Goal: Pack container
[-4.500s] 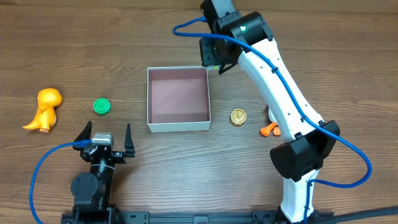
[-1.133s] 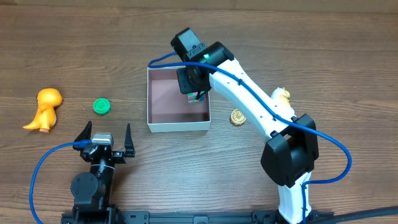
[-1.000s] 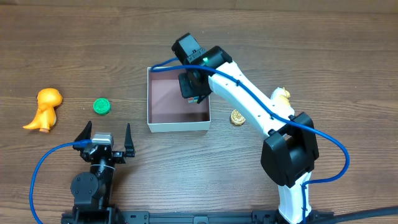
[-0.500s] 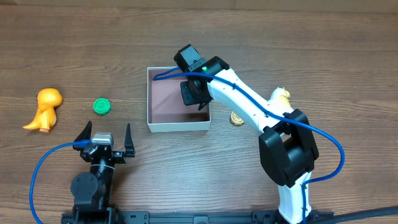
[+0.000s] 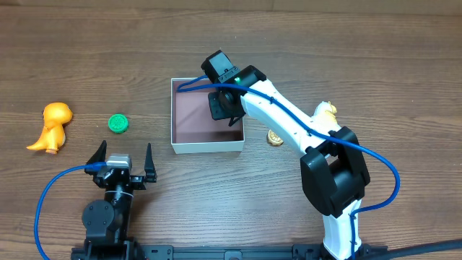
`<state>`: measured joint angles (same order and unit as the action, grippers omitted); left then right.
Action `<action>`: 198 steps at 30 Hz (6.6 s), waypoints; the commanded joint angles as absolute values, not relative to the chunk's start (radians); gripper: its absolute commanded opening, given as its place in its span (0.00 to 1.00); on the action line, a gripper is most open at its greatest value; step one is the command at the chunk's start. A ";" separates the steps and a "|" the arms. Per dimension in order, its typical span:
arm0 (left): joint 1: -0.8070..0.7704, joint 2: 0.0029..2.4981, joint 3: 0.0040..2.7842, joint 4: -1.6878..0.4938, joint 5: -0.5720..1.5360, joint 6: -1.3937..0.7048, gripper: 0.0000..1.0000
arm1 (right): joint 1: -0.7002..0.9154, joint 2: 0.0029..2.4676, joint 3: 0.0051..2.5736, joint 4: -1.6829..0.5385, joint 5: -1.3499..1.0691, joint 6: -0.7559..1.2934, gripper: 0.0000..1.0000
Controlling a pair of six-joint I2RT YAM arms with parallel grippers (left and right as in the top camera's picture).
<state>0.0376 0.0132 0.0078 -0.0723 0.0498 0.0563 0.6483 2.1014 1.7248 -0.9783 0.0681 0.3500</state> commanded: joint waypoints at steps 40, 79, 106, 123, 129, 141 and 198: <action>0.046 0.011 0.005 -0.072 0.067 0.072 1.00 | 0.651 2.151 1.720 -0.947 0.089 0.375 0.04; 0.046 0.011 0.005 -0.072 0.067 0.072 1.00 | 0.650 2.151 1.720 -0.934 0.152 0.398 0.04; 0.046 0.011 0.005 -0.072 0.067 0.072 1.00 | 0.651 2.157 1.720 -0.890 0.139 0.420 0.04; 0.046 0.011 0.005 -0.072 0.067 0.072 1.00 | 0.652 2.157 1.720 -0.949 0.084 0.419 0.04; 0.046 0.011 0.005 -0.072 0.067 0.072 1.00 | 0.652 2.157 1.720 -0.912 0.084 0.419 0.04; 0.046 0.011 0.005 -0.072 0.067 0.072 1.00 | 0.652 2.230 1.720 -0.910 0.085 0.410 0.04; 0.046 0.011 0.005 -0.072 0.067 0.072 1.00 | 0.675 2.281 1.996 -0.963 0.051 0.287 0.04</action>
<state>0.0376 0.0132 0.0078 -0.0723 0.0498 0.0563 0.6743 2.2463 1.9656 -0.9661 0.0559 0.3309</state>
